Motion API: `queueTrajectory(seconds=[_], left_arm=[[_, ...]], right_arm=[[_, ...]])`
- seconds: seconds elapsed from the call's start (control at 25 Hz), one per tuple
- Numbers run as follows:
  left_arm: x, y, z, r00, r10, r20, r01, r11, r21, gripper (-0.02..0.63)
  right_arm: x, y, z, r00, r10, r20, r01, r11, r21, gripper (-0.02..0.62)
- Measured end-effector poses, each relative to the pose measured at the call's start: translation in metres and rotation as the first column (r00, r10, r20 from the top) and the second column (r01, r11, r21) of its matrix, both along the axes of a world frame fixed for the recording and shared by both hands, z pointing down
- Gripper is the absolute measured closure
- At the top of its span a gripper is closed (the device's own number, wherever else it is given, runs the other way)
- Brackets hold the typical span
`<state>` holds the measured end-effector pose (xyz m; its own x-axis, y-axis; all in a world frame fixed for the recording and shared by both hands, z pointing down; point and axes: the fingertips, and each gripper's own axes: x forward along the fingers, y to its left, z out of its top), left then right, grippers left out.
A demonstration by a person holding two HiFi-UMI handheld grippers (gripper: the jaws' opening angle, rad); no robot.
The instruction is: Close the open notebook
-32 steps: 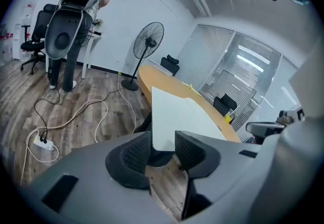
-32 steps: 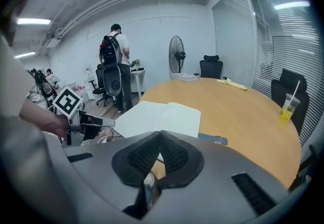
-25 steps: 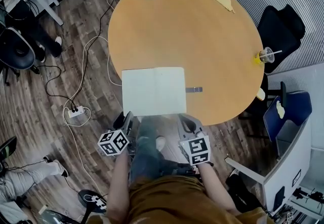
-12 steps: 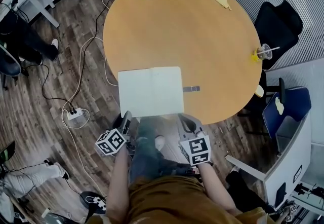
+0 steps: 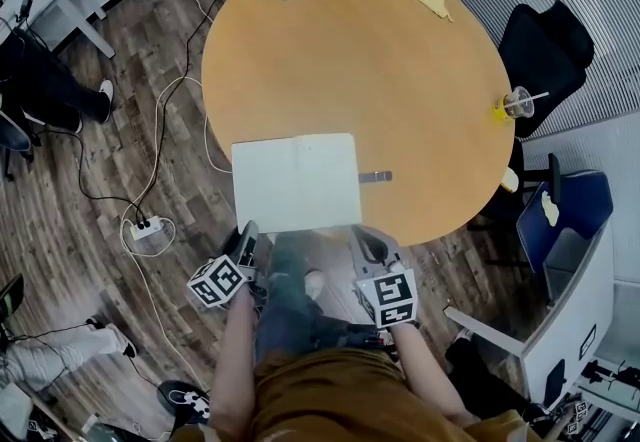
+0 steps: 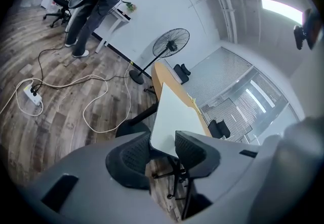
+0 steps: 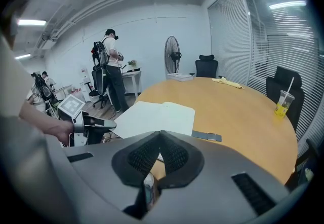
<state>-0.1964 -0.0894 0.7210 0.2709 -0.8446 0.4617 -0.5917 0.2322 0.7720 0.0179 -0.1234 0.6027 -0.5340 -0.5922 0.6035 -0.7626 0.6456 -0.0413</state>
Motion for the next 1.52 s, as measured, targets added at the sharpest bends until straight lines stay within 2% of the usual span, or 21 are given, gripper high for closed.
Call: queueTrajectory(seconds=[0.16,0.36,0.8,1.32,1.52], left_arm=[[0.0,-0.001,-0.002,1.0,-0.014,-0.013,0.014,1.0,0.005,0.442],[-0.004,0.001,-0.004,1.0,-0.017,0.021,0.017,1.0,0.0,0.449],[-0.003,0.001,-0.02,0.999,-0.015,0.041,0.013,0.999,0.032,0.481],[-0.002,0.004,-0.041,0.998,-0.003,0.064,-0.001,0.998,0.064,0.513],[-0.002,0.003,-0.05,0.994,0.018,0.108,-0.028,0.996,0.087,0.521]], right_arm=[[0.0,0.002,-0.002,1.0,0.007,0.003,-0.007,1.0,0.004,0.583],[0.001,0.005,-0.006,1.0,0.012,0.003,-0.012,1.0,0.017,0.583],[0.011,0.011,-0.022,0.999,0.048,0.024,-0.049,0.996,0.067,0.583],[0.014,0.019,-0.037,0.998,0.046,0.043,-0.05,0.994,0.099,0.583],[0.014,0.017,-0.043,0.997,0.058,0.058,-0.064,0.991,0.119,0.583]])
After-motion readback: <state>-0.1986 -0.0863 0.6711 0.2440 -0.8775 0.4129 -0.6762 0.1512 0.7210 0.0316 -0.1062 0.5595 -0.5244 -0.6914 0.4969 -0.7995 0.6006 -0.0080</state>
